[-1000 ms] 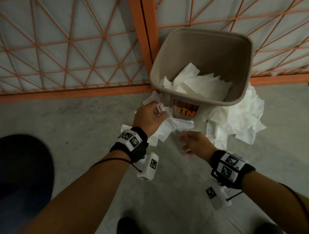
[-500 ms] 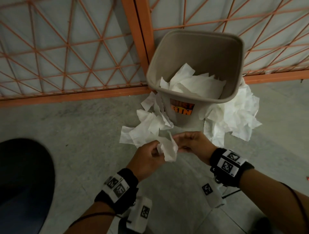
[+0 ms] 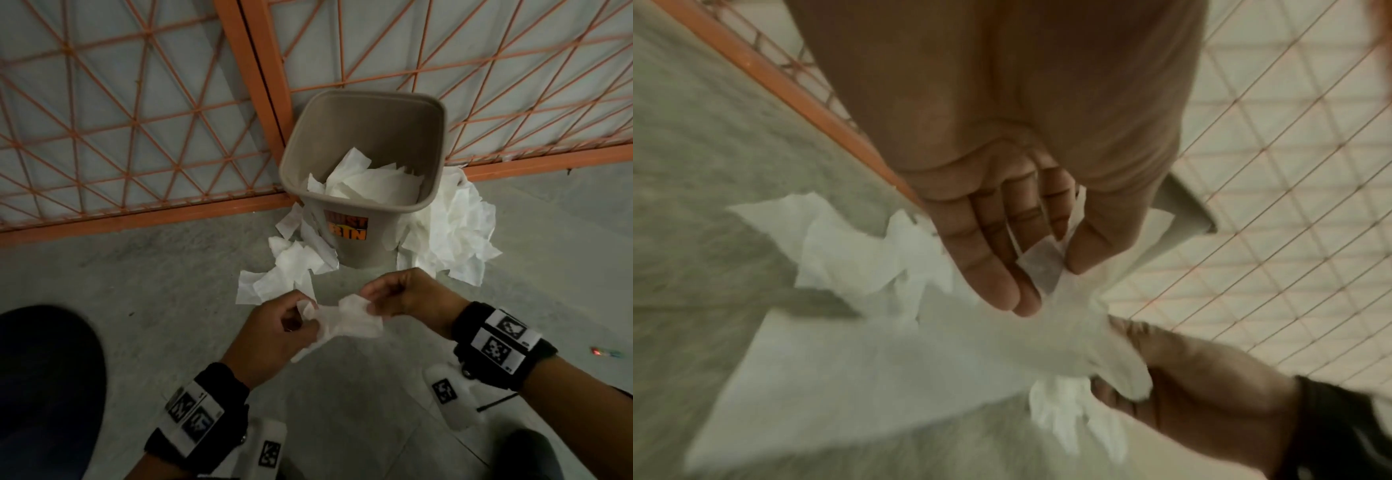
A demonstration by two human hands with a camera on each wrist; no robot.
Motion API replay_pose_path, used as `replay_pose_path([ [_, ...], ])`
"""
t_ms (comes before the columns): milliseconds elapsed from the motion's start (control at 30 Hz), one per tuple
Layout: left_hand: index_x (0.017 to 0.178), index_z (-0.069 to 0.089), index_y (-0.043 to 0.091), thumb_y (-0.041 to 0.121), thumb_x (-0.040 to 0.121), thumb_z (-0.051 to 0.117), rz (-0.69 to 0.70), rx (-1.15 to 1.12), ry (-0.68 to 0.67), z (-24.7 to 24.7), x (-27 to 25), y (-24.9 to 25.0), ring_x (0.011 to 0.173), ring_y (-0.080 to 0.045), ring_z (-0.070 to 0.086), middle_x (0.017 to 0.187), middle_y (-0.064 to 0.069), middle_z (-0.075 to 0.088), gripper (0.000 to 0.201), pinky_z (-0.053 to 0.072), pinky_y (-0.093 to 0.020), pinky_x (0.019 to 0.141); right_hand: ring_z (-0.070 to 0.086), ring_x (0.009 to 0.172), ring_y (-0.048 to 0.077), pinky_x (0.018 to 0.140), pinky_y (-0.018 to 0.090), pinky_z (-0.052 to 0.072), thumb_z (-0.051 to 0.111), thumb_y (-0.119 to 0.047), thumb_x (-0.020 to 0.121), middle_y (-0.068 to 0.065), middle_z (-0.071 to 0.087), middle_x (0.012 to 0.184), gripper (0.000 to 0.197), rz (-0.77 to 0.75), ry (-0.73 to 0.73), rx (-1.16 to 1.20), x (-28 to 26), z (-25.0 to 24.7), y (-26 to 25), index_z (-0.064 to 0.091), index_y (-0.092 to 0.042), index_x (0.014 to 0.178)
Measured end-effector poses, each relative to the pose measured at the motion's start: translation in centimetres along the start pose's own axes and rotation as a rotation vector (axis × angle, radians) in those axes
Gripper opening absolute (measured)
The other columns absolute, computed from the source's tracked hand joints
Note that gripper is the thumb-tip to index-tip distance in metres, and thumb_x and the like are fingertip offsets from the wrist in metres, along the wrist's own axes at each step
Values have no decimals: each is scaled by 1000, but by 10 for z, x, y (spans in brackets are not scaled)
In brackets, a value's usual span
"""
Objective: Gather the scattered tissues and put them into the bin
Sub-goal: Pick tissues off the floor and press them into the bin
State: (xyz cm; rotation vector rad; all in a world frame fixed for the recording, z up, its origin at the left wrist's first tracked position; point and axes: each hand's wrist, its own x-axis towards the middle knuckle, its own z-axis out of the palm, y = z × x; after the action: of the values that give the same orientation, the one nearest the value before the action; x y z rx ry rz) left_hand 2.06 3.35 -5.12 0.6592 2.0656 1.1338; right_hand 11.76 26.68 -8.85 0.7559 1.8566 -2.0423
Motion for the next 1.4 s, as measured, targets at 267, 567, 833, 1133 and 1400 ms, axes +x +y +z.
replay_pose_path([
  [267,81,72,14,9,75,74,330,-123,90,-58,3,115,73,-28,73,80,-10,74,8,60,-31,68,70,77,23,73,28,60,70,2,80,18,74,89,12,-287,63,-176,-85,-41,-86,75,-6,88],
  [567,79,71,17,1,78,71,507,-83,334,-57,86,205,82,-26,70,82,-6,71,16,58,-39,74,60,75,21,76,30,51,65,9,79,10,66,77,25,-738,251,-234,-108,-51,-212,69,-15,73],
  [833,130,58,31,12,85,63,337,397,264,-40,85,166,107,-3,60,122,9,64,49,49,-19,93,62,66,6,71,24,53,71,0,76,2,70,74,20,-658,376,-596,-45,-52,-244,74,-19,77],
  [1133,118,62,20,7,87,60,61,254,548,-61,56,41,103,-14,56,126,1,61,34,50,-28,90,58,107,12,89,30,47,59,-19,91,-10,62,113,24,-595,237,-1074,-25,-26,-204,71,-29,109],
  [1400,142,44,20,22,88,62,-269,393,250,-39,105,-61,125,-23,53,142,-6,49,57,42,-33,106,67,82,8,69,19,52,61,-3,86,-15,69,90,25,-846,61,-673,-57,25,-154,74,-23,90],
])
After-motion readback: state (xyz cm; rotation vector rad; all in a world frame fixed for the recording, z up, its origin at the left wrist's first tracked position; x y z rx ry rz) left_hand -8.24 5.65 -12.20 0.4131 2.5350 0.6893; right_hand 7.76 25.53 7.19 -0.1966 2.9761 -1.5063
